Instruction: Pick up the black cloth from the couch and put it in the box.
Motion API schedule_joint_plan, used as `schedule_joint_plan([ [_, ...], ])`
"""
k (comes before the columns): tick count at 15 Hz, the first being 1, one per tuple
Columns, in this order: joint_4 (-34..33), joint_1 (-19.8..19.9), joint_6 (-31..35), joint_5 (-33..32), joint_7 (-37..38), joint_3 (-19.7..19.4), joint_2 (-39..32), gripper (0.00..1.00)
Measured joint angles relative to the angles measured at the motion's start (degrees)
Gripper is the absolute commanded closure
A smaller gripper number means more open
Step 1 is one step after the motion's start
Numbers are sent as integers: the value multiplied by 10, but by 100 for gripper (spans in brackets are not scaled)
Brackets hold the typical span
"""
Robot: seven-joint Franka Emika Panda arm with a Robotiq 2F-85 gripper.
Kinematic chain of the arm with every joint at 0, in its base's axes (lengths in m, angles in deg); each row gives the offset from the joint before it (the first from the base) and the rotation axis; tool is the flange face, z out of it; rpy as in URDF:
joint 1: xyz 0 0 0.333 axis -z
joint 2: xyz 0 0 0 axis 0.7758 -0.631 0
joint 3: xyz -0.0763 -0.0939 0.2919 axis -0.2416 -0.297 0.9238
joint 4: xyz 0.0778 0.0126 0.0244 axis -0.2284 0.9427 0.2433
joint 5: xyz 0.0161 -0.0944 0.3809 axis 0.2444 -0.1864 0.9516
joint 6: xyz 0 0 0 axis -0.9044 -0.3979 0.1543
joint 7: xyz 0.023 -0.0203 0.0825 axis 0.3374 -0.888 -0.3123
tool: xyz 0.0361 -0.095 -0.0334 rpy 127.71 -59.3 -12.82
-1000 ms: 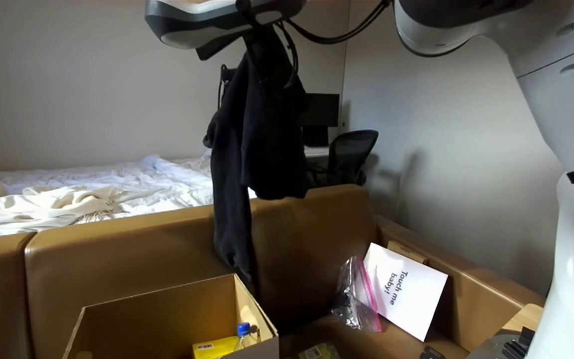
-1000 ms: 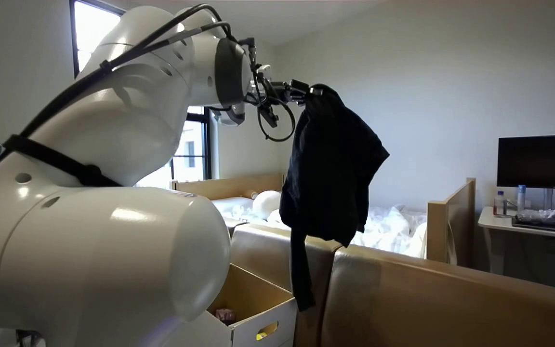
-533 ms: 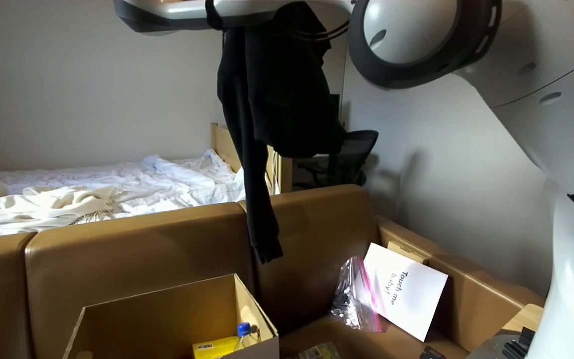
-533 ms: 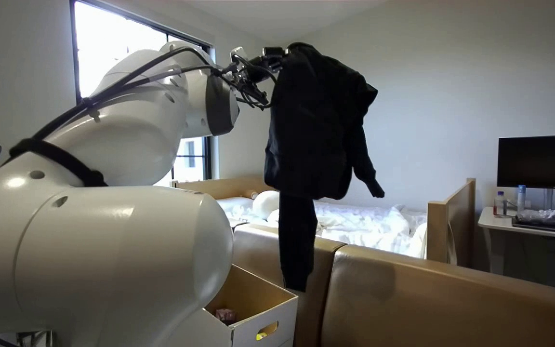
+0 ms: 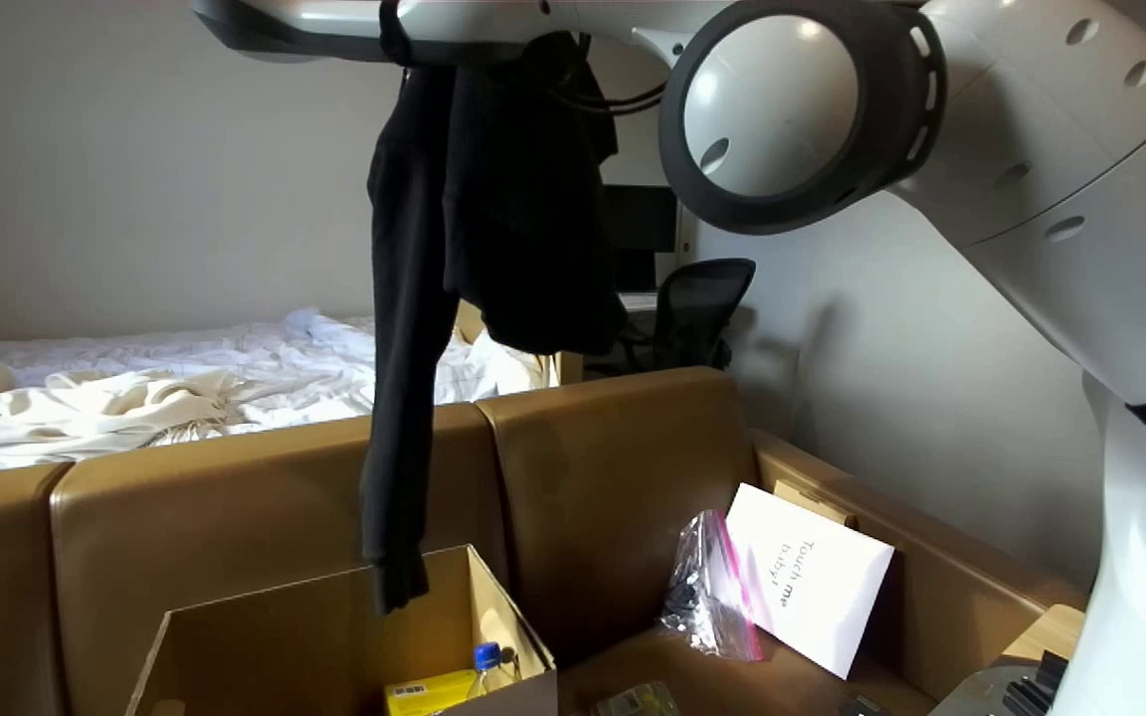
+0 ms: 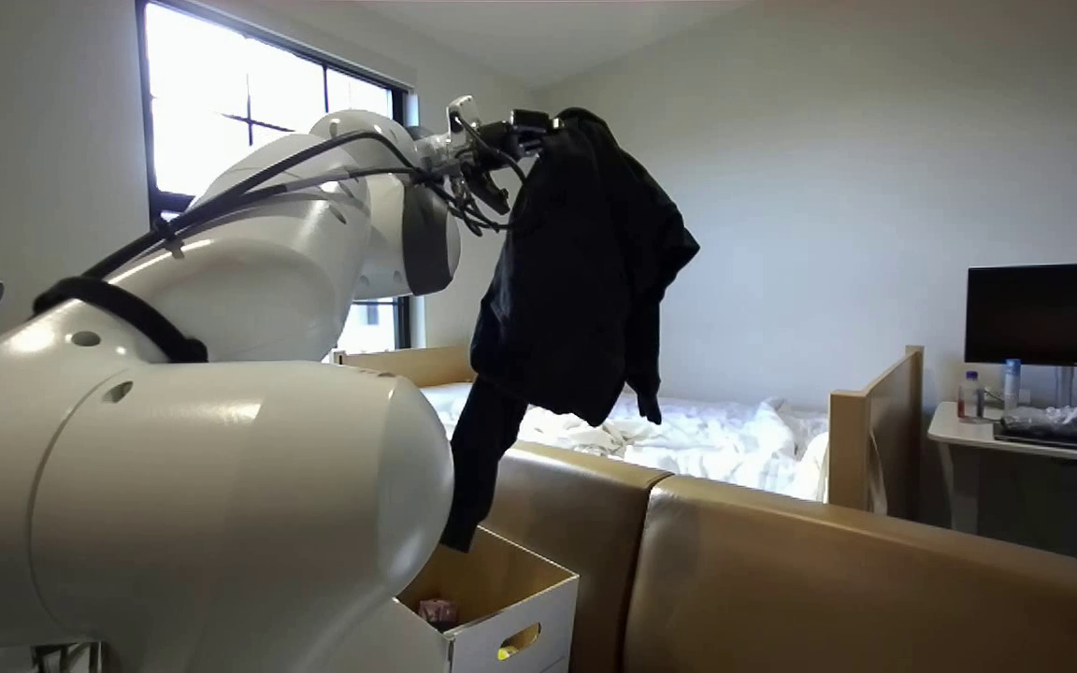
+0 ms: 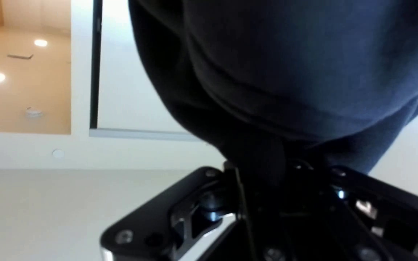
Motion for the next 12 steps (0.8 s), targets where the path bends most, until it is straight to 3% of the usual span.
schedule_joint_plan([
  [6,-39,37,47,229,72,35,-51,96],
  [12,-38,18,156,398,90,27,-82,96],
])
